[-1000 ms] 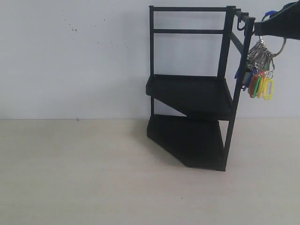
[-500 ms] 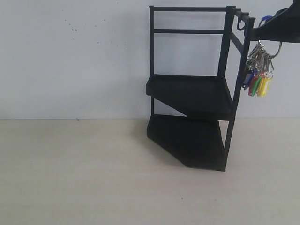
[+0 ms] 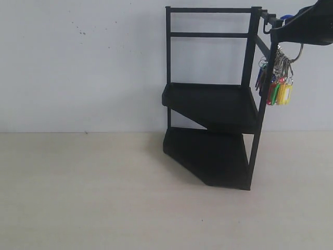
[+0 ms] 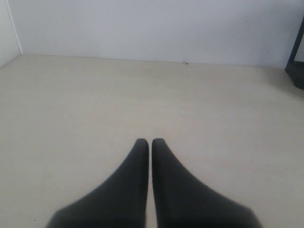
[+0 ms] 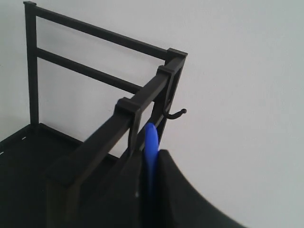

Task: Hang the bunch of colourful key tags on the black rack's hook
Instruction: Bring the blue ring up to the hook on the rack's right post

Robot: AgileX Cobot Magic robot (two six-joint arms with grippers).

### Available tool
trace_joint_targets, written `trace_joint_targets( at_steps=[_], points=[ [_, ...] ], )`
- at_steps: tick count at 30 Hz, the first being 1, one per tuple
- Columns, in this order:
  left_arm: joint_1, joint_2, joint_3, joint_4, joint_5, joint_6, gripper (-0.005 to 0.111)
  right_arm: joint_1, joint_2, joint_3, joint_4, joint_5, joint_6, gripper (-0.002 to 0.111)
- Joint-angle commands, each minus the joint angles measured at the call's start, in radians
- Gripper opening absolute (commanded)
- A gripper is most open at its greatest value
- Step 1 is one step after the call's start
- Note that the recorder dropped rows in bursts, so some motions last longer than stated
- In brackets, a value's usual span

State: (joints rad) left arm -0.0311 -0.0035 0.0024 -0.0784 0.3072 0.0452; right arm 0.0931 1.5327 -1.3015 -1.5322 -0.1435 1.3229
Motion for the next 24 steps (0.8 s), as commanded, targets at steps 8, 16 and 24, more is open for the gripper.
trace_joint_targets(
  at_steps=[8,16,24],
  points=[
    [0.003,0.004,-0.002,-0.002,-0.012,0.000,0.004,-0.003,-0.005,-0.012,0.001,-0.059,0.016,0.000],
    [0.003,0.004,-0.002,-0.002,-0.012,0.000,0.004,-0.003,-0.005,-0.012,0.001,-0.033,0.055,0.000],
    [0.003,0.004,-0.002,-0.002,-0.012,0.000,0.004,-0.003,-0.005,-0.012,0.001,-0.024,0.059,0.006]
  ],
)
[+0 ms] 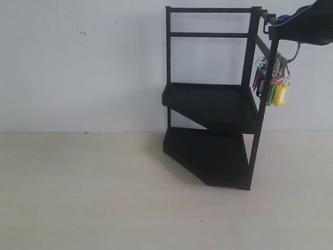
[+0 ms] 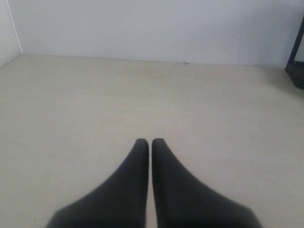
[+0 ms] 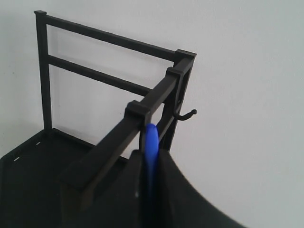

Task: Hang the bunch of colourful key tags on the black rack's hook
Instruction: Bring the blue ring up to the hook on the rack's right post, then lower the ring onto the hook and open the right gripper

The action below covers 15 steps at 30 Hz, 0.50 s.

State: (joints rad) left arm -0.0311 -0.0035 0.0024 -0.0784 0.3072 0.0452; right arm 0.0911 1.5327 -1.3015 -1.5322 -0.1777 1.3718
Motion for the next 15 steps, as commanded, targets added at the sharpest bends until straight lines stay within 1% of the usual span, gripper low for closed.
trace_joint_targets(
  at_steps=[1,2,3,4,7,9,12,15],
  points=[
    [0.003,0.004,-0.002,-0.002,-0.012,0.000,0.004,-0.001,-0.005,-0.012,0.001,0.010,0.026,0.021],
    [0.003,0.004,-0.002,-0.002,-0.012,0.000,0.004,-0.001,-0.005,-0.012,0.001,0.014,0.032,0.030],
    [0.003,0.004,-0.002,-0.002,-0.012,0.000,0.004,-0.001,-0.005,-0.012,0.001,0.019,0.035,0.043],
    [0.003,0.004,-0.002,-0.002,-0.012,0.000,0.004,-0.001,-0.005,-0.012,0.001,0.029,0.041,0.045],
    [0.003,0.004,-0.002,-0.002,-0.012,0.000,0.004,-0.001,-0.014,-0.012,0.001,0.038,0.060,0.039],
    [0.003,0.004,-0.002,-0.002,-0.012,0.000,0.004,-0.001,-0.028,-0.012,0.001,0.055,0.060,0.039],
    [0.003,0.004,-0.002,-0.002,-0.012,0.000,0.004,-0.001,-0.061,-0.012,0.001,0.160,0.066,0.039],
    [0.003,0.004,-0.002,-0.002,-0.012,0.000,0.004,-0.001,-0.093,-0.012,0.001,0.202,0.066,0.039]
  ],
)
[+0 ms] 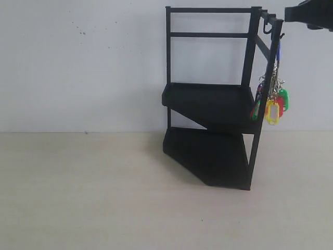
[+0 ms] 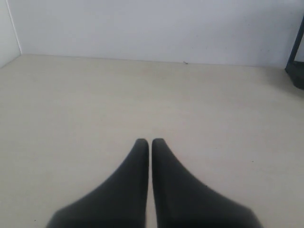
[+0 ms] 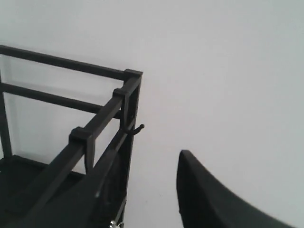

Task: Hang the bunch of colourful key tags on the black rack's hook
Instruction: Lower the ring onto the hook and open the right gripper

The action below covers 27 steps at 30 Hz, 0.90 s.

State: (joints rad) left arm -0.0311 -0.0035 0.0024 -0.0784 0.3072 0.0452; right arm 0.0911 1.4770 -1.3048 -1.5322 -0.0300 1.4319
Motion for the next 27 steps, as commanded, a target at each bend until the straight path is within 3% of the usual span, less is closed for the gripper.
trace_joint_targets(
  at_steps=[1,3,6,13,22,27],
  points=[
    [0.003,0.004,-0.002,-0.002,-0.012,0.000,0.004,-0.001,-0.049,-0.009,0.010,0.085,0.006,0.038],
    [0.003,0.004,-0.002,-0.002,-0.012,0.000,0.004,-0.001,-0.064,-0.009,0.033,0.116,0.006,0.027],
    [0.003,0.004,-0.002,-0.002,-0.012,0.000,0.004,-0.001,-0.098,-0.005,0.083,0.166,0.009,0.000],
    [0.003,0.004,-0.002,-0.002,-0.012,0.000,0.004,-0.001,-0.259,0.139,0.088,0.276,-0.075,0.000],
    [0.003,0.004,-0.002,-0.002,-0.012,0.000,0.004,-0.001,-0.622,0.542,0.088,-0.035,-0.073,0.000],
    [0.003,0.004,-0.002,-0.002,-0.012,0.000,0.004,-0.001,-0.846,0.708,0.089,0.019,-0.071,0.000]
  ],
)
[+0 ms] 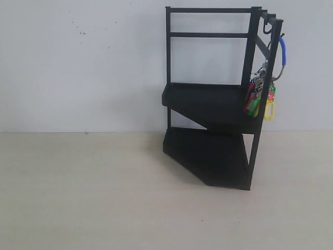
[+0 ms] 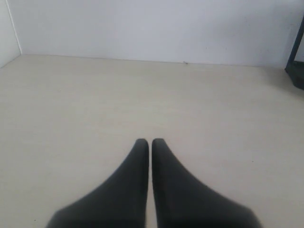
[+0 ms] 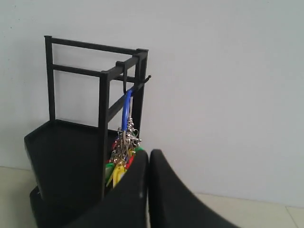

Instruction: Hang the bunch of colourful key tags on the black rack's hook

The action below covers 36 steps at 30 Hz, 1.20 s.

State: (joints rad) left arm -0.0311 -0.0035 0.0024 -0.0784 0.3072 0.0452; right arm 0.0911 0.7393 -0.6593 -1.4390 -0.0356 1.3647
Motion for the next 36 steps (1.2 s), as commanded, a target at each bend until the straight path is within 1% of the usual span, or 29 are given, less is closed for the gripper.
trace_joint_targets(
  at_steps=[1,4,8,29,31,36],
  points=[
    [0.003,0.004,-0.002,-0.002,-0.012,0.000,0.004,-0.001,-0.166,0.082,-0.004,0.027,-0.004,0.000],
    [0.003,0.004,-0.002,-0.002,-0.012,0.000,0.004,-0.001,-0.276,0.090,0.023,0.013,-0.002,0.000],
    [0.003,0.004,-0.002,-0.002,-0.012,0.000,0.004,-0.001,-0.349,0.090,0.025,-0.004,-0.002,0.000],
    [0.003,0.004,-0.002,-0.002,-0.012,0.000,0.004,-0.001,-0.358,0.090,0.025,0.017,-0.011,0.000],
    [0.003,0.004,-0.002,-0.002,-0.012,0.000,0.004,-0.001,-0.358,0.090,0.025,-0.025,-0.007,0.000],
    [0.003,0.004,-0.002,-0.002,-0.012,0.000,0.004,-0.001,-0.381,0.090,0.025,-0.223,-0.007,0.000]
  ],
)
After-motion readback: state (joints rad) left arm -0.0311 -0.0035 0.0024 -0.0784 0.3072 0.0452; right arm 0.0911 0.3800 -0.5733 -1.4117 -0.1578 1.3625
